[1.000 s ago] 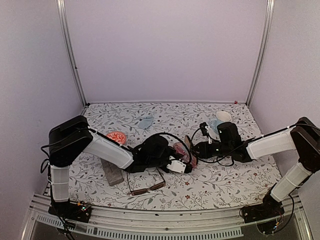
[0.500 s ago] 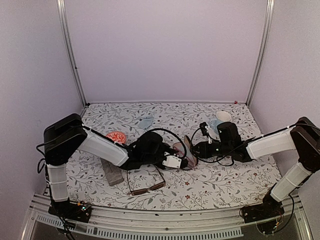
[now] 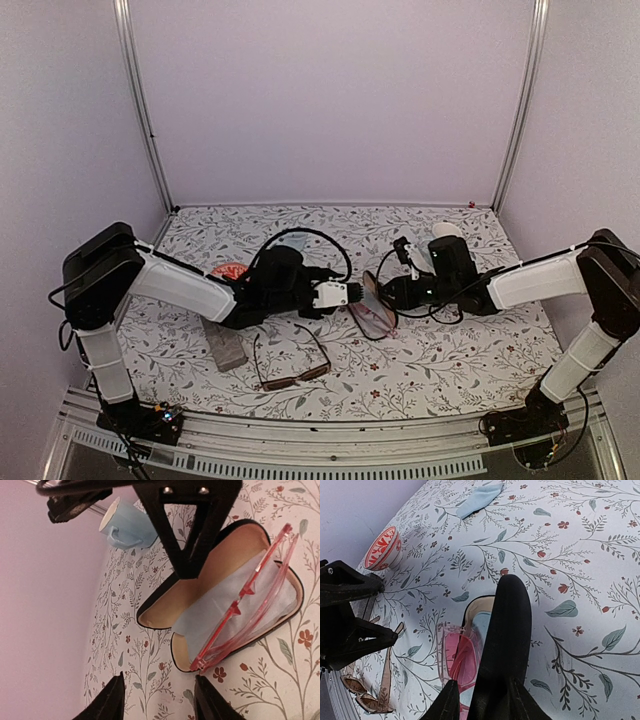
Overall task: Organize the sunglasses
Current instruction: Place the sunglasses in the sunglasses case, then adjust the sunglasses in the sunglasses case.
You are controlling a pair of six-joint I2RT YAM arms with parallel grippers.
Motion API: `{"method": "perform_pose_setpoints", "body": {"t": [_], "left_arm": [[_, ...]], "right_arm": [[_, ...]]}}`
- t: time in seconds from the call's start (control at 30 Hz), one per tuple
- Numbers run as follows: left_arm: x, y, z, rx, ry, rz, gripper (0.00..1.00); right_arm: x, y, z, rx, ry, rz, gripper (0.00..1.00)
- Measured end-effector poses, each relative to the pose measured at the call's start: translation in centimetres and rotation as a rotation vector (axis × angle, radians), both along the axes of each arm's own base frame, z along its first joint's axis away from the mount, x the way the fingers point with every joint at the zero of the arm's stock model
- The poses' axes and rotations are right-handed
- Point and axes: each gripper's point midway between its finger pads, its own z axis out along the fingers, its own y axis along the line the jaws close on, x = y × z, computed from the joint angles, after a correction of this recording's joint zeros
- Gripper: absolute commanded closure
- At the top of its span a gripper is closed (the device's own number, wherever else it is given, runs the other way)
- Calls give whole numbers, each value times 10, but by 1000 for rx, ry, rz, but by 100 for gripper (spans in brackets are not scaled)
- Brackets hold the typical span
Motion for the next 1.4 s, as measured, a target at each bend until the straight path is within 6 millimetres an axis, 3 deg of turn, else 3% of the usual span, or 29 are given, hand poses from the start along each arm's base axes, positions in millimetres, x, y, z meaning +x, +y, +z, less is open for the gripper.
{"method": "perform_pose_setpoints", "body": {"t": [0.23, 0.47, 0.63, 0.87, 1.13, 1.4], "left_arm": [[20, 9, 3, -83, 192, 83, 42], [36, 1, 33, -245, 453, 112, 41], [40, -10, 34, -327, 677, 183, 43], [29, -9, -7, -414, 1063, 414, 40], [28, -4, -21, -526, 1276, 614, 35], [21, -5, -50, -573, 1461, 706, 31]], "right_arm": [[3, 1, -1, -14, -8, 10, 67], [2, 1, -2, -22, -5, 13, 67], [1, 0, -3, -26, 1, 13, 67], [1, 0, -4, -29, 6, 13, 68], [1, 0, -4, -29, 6, 13, 68], [1, 0, -4, -28, 6, 13, 68]]}}
